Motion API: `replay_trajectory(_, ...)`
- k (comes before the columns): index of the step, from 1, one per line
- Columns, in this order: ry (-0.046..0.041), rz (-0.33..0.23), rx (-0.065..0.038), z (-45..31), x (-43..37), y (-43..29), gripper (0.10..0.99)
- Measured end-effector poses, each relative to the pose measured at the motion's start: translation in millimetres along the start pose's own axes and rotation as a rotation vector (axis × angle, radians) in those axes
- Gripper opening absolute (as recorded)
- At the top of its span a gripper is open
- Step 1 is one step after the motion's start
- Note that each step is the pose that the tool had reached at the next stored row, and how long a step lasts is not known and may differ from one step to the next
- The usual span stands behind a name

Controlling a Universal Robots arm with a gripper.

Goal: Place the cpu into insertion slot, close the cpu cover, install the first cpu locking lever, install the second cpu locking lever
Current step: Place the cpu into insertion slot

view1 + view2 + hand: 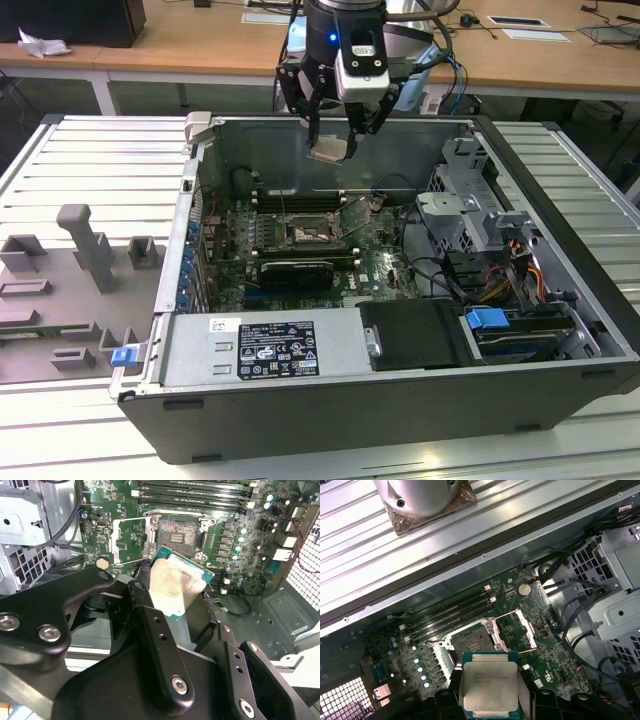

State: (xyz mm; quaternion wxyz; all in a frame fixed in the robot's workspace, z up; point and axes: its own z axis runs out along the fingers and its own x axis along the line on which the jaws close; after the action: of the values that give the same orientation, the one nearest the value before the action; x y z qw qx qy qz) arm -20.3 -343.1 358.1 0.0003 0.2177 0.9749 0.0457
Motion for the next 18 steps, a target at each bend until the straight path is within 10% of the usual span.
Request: replay_trajectory(18,-0.0051,0.056,-0.001,0.2,0.0,0.0,0.525)
